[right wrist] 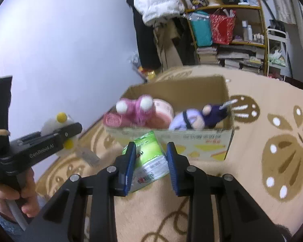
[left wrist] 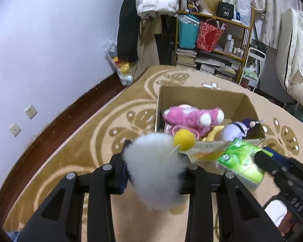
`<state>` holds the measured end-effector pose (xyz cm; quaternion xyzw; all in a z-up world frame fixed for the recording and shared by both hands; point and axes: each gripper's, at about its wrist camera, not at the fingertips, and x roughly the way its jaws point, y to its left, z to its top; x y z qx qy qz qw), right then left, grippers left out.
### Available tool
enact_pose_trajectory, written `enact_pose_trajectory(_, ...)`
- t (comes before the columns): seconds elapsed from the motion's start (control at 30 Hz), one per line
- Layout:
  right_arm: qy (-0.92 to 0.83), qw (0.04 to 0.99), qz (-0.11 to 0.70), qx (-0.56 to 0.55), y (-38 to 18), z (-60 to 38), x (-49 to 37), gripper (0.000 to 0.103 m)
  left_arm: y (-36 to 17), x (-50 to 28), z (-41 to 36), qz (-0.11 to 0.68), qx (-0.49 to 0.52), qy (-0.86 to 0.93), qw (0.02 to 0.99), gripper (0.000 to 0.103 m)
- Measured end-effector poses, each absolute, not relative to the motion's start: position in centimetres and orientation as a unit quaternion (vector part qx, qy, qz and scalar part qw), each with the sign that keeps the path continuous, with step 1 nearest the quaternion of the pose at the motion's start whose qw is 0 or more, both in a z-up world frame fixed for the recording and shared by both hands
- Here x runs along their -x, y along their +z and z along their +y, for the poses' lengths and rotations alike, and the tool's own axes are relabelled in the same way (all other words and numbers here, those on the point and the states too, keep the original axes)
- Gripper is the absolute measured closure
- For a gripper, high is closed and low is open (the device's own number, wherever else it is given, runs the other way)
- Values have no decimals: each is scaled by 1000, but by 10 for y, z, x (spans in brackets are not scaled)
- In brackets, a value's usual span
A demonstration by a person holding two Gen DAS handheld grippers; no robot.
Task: Organize soft objects
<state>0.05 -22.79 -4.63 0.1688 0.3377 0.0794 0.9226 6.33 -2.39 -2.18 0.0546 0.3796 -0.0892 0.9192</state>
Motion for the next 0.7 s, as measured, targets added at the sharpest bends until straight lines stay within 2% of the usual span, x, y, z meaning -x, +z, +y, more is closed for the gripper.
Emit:
enact_pose_trajectory(0.37,59,950,247,-183,-6,-250,5,72,0,-69,-55,320,-104,-98,936,70)
enact_pose_trajectory(0.53,46,956,226,-181,1,-254,2,72,16,-78,-76,271,-118,-86,952,70)
enact_pose_trajectory(0.7,31,958,215,-184,0,-265,-3,72,26,-92,-88,262,-105,-113,953,70)
